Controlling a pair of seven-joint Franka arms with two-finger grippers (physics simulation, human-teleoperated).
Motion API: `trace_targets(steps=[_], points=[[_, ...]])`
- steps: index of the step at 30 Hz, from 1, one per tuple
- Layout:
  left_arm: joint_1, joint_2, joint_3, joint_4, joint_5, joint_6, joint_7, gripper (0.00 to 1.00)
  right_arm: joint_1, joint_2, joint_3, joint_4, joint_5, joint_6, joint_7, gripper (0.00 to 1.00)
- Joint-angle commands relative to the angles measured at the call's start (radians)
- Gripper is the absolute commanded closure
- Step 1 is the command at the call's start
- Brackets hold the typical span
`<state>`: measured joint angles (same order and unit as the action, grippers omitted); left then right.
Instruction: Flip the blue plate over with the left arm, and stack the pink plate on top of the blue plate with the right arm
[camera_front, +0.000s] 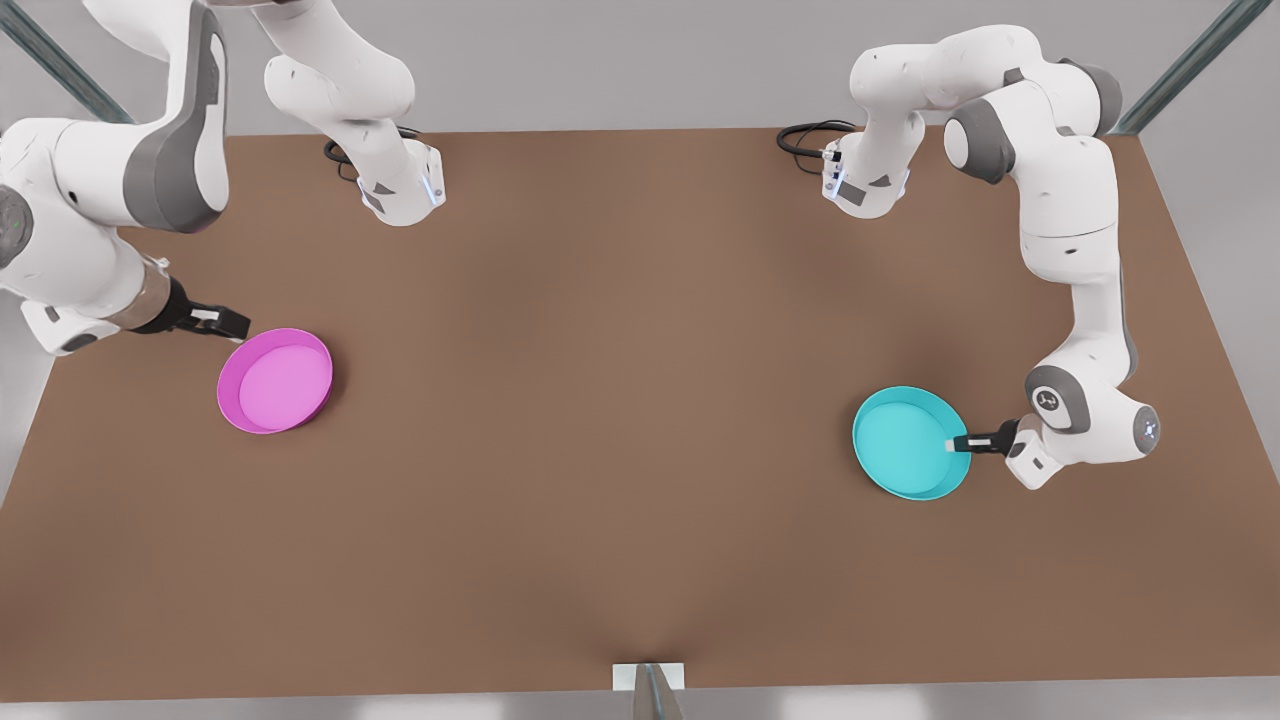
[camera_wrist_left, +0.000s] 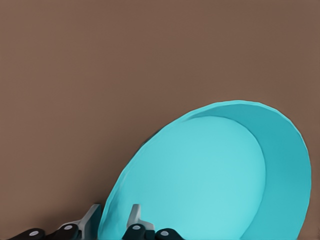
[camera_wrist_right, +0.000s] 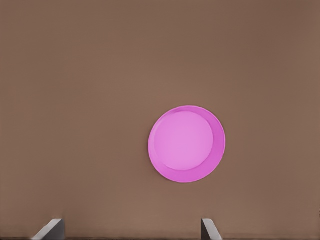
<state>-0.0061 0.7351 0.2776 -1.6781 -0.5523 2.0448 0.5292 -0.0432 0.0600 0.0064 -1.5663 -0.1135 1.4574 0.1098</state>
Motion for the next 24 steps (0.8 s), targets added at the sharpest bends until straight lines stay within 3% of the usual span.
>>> trace_targets(steps=[1,2,3,24], points=[[0.000,0.000,0.000,0.000,-0.011,0.000,0.000,0.63,-0.038,0.000,0.000,0.000,0.000,-0.003,-0.004,0.00],[0.000,0.001,0.000,0.000,-0.011,0.002,0.000,0.76,-0.047,0.001,0.000,-0.001,0.002,-0.005,-0.005,0.00],[0.000,0.000,0.000,0.000,-0.011,0.003,0.000,0.79,-0.047,0.001,0.000,-0.001,0.002,-0.003,-0.005,0.00],[0.002,-0.065,-0.028,-0.015,-0.124,-0.032,-0.037,0.79,-0.044,0.017,0.001,0.000,0.002,-0.008,-0.047,0.00]])
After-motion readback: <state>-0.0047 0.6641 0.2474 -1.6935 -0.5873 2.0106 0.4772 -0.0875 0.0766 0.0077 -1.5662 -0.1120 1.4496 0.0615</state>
